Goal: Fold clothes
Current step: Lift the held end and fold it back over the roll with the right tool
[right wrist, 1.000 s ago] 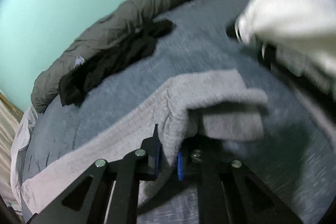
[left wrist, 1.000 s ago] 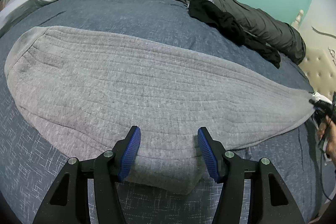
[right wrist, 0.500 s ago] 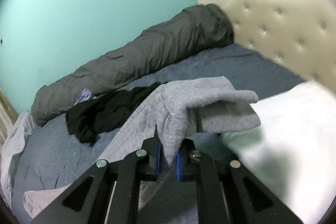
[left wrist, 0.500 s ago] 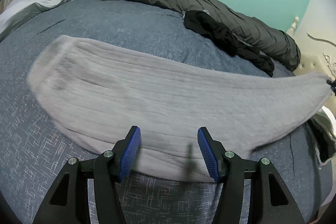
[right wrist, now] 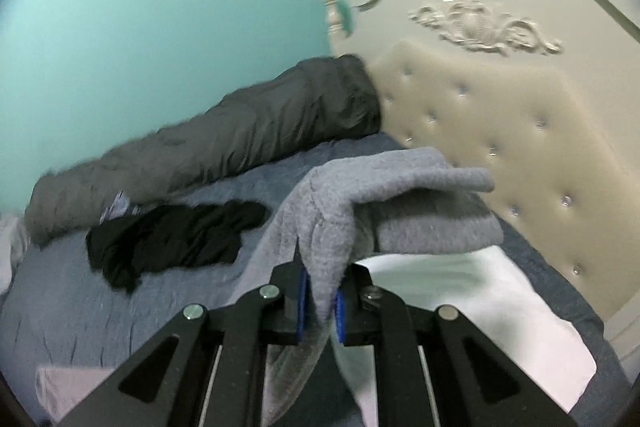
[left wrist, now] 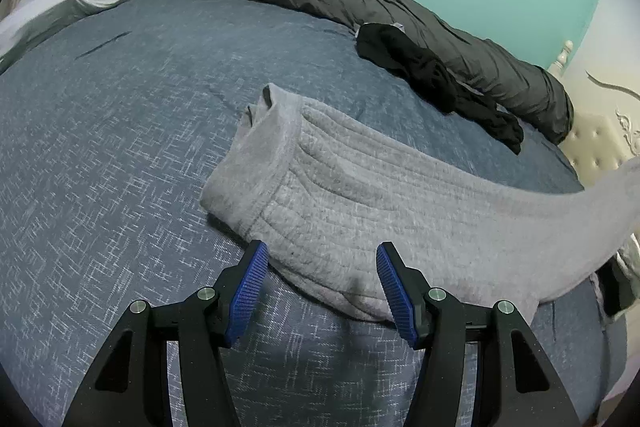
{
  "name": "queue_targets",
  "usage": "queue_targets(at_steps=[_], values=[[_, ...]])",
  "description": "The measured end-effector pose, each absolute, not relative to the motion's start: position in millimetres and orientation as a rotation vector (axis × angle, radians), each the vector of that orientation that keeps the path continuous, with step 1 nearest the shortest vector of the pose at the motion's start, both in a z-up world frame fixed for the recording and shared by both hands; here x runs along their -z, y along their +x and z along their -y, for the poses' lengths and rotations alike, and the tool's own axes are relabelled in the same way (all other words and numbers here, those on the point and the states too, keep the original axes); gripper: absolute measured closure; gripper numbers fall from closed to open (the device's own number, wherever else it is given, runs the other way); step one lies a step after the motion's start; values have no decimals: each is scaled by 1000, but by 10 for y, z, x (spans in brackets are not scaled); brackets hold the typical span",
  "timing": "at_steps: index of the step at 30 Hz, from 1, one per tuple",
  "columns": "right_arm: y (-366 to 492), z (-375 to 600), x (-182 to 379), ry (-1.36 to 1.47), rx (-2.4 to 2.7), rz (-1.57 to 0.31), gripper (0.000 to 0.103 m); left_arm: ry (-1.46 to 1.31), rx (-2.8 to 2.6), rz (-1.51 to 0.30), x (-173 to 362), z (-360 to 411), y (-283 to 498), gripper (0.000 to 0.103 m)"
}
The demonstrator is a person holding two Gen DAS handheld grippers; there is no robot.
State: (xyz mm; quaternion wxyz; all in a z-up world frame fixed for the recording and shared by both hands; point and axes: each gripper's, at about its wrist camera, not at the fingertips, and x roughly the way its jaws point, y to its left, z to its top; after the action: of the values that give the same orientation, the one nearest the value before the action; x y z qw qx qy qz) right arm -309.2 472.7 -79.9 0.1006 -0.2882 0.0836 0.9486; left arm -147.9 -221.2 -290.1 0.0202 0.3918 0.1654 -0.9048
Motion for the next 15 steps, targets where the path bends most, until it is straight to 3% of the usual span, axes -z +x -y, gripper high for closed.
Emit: queue_targets(at_steps=[15], values=[[-3219,-2496,1191,-1096,-3098,45,93,1203,2755,-583,2945,2589,-1347,42]])
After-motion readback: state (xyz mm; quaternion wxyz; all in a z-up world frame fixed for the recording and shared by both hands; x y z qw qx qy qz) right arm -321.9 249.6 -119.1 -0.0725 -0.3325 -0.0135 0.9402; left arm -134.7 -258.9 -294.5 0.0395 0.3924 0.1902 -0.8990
